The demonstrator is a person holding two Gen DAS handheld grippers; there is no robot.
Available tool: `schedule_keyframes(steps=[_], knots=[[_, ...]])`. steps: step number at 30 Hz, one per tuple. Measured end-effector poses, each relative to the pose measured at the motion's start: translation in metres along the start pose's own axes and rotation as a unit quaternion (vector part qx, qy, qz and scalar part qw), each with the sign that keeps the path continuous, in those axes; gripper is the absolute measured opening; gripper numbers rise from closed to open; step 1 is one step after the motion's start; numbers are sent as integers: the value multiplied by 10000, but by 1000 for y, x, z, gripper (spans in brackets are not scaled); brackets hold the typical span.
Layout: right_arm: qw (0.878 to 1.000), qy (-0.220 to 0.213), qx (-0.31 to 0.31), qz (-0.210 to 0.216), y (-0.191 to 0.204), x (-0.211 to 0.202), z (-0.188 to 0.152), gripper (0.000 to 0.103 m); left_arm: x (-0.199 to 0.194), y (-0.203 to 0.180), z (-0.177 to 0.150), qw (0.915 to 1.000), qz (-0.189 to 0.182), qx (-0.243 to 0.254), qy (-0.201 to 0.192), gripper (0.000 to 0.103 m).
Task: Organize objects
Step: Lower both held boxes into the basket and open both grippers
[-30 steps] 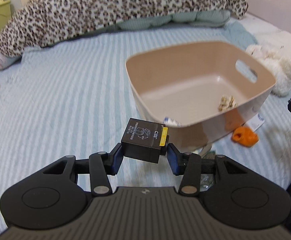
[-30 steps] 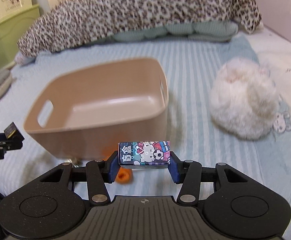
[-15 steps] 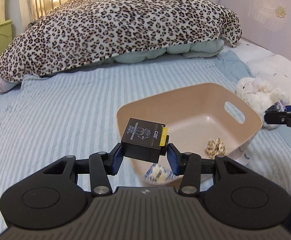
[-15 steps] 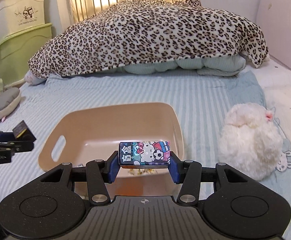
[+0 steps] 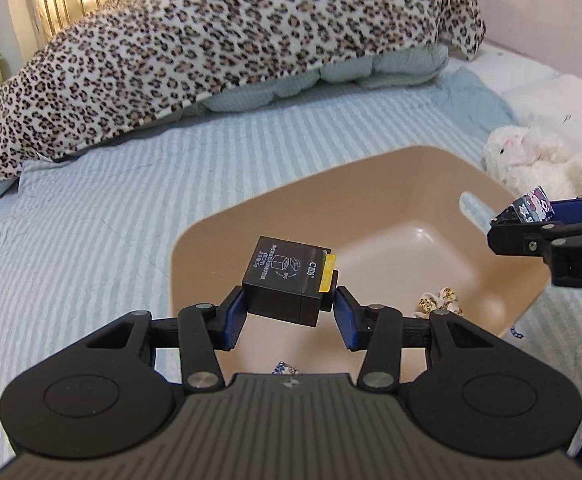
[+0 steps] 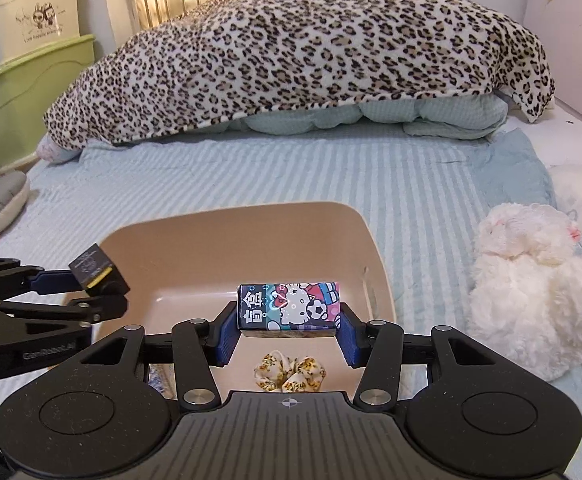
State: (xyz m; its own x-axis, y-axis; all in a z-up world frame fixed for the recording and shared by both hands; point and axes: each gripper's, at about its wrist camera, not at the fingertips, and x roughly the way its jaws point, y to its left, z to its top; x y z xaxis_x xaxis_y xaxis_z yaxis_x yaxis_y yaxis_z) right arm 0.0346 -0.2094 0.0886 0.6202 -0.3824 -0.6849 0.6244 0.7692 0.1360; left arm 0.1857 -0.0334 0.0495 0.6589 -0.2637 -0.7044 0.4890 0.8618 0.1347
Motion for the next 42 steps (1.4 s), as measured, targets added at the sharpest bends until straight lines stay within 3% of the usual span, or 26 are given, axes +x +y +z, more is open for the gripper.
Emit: schedule_keyframes(steps=[10,13,15,17,19,24,31,36,42], knots=[[9982,471,-308,-188,7,37,-10,48,33,-9,-12,9988,176,98,447,49],[9981,514,-285,-183,7,37,-13,56,33,-8,-13,9986,151,32,512,49],[9985,462,-275,-118,7,32,-14,61,26,-8,-12,9989,179,66,423,54],[9988,365,-288,-127,7,23,-14,69,15,-9,-10,9991,238,123,322,70],[9992,251,-301,-125,7,12,-13,75,1,-9,-9,9993,274,176,163,77],[9997,63,-220,-80,1,-16,-13,89,-32,-4,-11,9994,282,189,3,86],[9996,112,-225,-125,-6,-43,-32,97,-66,9,-34,9996,242,129,-65,92],[9991,383,-156,-125,-9,-43,-53,101,-74,11,-57,9997,180,123,96,93],[9951,955,-205,-179,-6,-29,-75,101,-57,7,-85,9980,-71,-62,626,93]])
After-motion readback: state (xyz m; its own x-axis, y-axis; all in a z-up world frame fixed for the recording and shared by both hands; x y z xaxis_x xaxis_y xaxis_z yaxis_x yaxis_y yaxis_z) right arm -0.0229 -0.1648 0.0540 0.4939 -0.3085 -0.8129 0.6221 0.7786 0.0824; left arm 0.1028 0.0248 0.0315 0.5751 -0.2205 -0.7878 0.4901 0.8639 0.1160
